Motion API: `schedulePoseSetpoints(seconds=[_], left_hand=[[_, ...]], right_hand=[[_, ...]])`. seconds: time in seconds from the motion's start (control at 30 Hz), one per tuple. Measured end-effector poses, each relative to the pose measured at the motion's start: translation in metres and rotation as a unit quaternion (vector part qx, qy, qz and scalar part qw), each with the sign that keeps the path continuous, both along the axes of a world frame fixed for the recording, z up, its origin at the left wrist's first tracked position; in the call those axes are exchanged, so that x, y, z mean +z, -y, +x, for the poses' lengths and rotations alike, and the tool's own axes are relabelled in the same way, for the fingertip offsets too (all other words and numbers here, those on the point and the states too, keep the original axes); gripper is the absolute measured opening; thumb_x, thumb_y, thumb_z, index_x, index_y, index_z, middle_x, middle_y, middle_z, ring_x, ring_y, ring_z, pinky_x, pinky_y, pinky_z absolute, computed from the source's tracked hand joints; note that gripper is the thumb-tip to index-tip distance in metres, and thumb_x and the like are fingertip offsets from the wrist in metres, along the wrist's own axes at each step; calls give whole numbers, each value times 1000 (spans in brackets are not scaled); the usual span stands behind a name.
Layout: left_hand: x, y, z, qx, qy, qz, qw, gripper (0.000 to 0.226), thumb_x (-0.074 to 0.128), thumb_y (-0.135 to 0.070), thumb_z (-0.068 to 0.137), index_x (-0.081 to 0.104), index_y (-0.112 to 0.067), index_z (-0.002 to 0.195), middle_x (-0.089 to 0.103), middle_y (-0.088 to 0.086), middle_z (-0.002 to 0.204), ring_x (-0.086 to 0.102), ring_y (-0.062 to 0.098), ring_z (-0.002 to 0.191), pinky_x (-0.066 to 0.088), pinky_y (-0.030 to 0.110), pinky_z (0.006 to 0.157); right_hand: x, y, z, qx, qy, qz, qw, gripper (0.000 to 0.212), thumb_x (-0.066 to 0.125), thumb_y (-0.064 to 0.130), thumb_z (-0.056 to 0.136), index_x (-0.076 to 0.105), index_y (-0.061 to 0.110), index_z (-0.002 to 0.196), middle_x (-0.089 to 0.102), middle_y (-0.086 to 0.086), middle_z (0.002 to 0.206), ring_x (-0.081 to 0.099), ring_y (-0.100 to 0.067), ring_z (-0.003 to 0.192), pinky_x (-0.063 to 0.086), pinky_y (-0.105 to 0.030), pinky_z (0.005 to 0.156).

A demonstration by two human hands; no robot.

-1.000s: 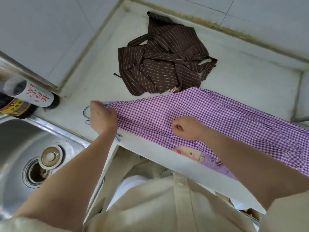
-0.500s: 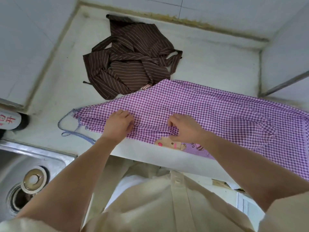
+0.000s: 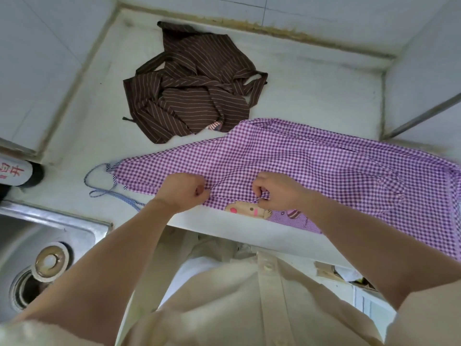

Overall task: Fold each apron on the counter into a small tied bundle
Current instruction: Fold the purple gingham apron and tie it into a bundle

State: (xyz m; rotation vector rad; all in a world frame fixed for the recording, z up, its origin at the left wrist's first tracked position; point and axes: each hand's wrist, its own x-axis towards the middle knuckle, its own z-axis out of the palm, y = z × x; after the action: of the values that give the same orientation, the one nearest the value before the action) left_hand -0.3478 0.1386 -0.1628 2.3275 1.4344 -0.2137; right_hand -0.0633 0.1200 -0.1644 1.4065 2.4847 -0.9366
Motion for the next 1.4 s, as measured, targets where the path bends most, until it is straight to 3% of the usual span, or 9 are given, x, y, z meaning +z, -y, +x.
schedulePoseSetpoints(seconds=[0.13,0.23,0.33,0.47,0.6,0.93,1.1,1.27,1.4], left_hand=[[-2,-17,23,72,5,-58,996,17,50,-42,97,52,-25,96,60,-6,81,56,10,69,42,21,59],[-4,-24,33,30,-67,-66,995,27,55,-52,92,55,-25,89,58,-8,78,56,11,72,44,24,64],[0,-26,45,-58,-1,-43,997,28,60,-55,87,55,-27,87,57,-12,78,56,10,74,44,24,66],[4,-20,66,-182,4,-66,981,31,68,-56,79,54,-30,88,54,-17,80,51,5,73,35,17,61],[1,-20,74,-136,34,-85,987,14,72,-36,83,61,-29,83,63,-13,81,58,7,77,41,19,65],[5,-3,95,-185,13,-97,978,23,64,-46,87,59,-25,80,63,-9,73,58,11,69,41,20,61],[0,4,151,-205,88,-15,975,11,55,-32,95,56,-23,101,63,-8,86,58,11,72,51,28,66],[-12,11,186,-157,30,-35,986,19,52,-38,97,44,-21,99,56,-5,79,58,17,70,44,29,60],[-16,9,190,-134,17,-64,989,21,54,-38,96,46,-19,99,61,0,82,61,21,74,54,34,69]], right_hand=[[3,10,18,-60,-10,-2,998,25,66,48,84,60,25,94,52,14,91,51,-4,82,46,-22,71],[0,20,37,-53,28,-1,998,20,69,33,82,59,23,96,50,14,91,49,-5,81,38,-20,66],[-2,32,54,-89,35,14,995,15,65,14,80,61,17,95,51,11,89,49,-8,78,42,-23,66],[-3,48,65,-144,15,21,989,13,68,15,83,60,18,93,47,15,86,43,0,72,40,-19,67],[-1,61,76,-174,-5,20,985,18,69,19,86,52,24,85,42,20,76,39,8,67,32,-11,63],[1,91,94,-281,-56,42,957,8,69,20,83,62,18,86,56,9,82,53,-8,71,48,-24,67],[5,119,125,-608,-4,218,763,35,64,7,83,57,8,117,54,-9,117,50,-24,109,41,-37,97],[9,129,158,-842,-241,-13,482,60,58,13,91,28,9,143,45,-13,136,53,-26,112,51,-38,94],[20,118,163,-833,-359,-100,408,44,62,22,93,47,10,133,56,-4,126,61,-25,104,56,-33,82]])
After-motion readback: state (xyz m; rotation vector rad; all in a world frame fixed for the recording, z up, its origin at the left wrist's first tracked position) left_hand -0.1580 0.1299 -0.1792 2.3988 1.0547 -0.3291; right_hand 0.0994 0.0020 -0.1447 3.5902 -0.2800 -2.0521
